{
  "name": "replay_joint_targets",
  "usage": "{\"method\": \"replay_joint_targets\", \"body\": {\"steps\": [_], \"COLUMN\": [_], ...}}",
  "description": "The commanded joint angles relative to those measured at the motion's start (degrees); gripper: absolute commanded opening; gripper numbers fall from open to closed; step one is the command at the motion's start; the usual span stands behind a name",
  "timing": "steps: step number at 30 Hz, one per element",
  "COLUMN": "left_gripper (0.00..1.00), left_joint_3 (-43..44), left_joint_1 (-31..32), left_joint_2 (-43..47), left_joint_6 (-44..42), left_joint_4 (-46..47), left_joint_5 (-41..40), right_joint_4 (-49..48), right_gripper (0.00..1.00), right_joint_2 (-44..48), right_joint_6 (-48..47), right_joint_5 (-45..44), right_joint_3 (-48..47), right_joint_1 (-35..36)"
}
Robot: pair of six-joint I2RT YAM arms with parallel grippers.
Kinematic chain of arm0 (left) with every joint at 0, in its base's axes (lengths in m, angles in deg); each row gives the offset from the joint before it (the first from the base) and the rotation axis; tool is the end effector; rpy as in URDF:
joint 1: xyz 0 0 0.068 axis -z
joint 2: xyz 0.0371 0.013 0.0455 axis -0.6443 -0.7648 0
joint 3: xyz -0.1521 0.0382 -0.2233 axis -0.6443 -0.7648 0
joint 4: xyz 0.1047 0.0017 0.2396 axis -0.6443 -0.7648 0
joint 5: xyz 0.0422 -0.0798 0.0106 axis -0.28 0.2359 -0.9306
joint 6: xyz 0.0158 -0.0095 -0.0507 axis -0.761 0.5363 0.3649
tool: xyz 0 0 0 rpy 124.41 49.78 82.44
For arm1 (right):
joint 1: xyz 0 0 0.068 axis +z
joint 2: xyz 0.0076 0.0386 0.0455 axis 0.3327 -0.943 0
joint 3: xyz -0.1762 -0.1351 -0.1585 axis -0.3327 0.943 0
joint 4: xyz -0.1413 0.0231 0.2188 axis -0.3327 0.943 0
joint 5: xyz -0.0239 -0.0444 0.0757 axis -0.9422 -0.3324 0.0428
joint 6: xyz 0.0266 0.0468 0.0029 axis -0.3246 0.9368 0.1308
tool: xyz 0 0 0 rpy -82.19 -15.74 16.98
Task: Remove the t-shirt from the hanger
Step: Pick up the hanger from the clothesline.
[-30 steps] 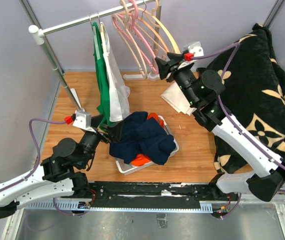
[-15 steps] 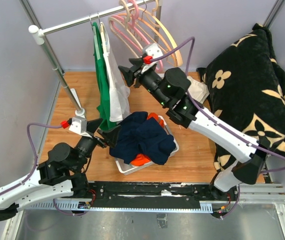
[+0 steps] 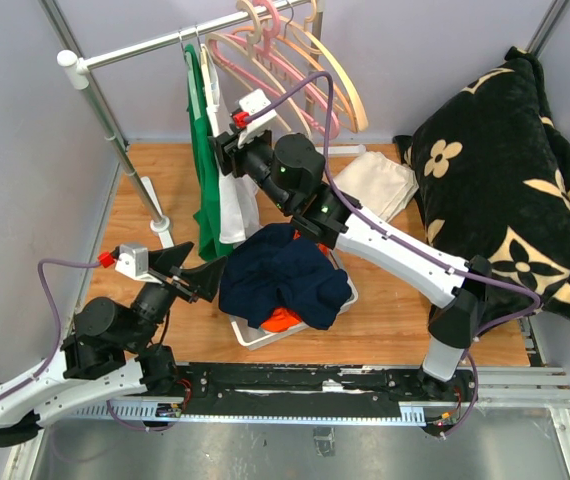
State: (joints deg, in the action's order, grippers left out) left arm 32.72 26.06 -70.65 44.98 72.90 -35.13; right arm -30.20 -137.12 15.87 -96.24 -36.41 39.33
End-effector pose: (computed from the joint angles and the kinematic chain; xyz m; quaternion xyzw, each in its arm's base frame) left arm 0.0494 -0.0555 0.3366 0.0282 0.6399 -0.3016 0.7062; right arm 0.2193 0.3453 0.4879 -0.2178 0.5570 0.3137 0.7375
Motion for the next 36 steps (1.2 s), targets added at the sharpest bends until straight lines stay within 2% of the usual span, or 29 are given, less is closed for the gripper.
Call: {"method": "replay_joint_targets", "body": {"steps": [1,17,36], "left_gripper": [0.97,0.97,0.97], "left_joint_3": [-0.58,-1.13,-1.29], "left_joint_1": [0.46,0.45,0.45], "left_joint_2": [1.32,2.36,2.31], "left_joint_6": [0.71,0.52,-0.22], "left_joint_4": [-0.89,-0.84,-0.2], "left_joint_5": [0.44,-0.18,-0.52], "right_joint_4": [0.46,3.98,6.87], "right_gripper": [0.48,0.46,0.38], "right_joint_2": [-0.84,-4.23,-6.55], "right_joint_6": [-1.1,-1.6,-0.25], "right_joint_5": [-4.29,-8.88,-8.86], "right_joint_3": [-3.24,-6.57,-9.75], "right_joint_1": [0.92,0.27,-2.33]}}
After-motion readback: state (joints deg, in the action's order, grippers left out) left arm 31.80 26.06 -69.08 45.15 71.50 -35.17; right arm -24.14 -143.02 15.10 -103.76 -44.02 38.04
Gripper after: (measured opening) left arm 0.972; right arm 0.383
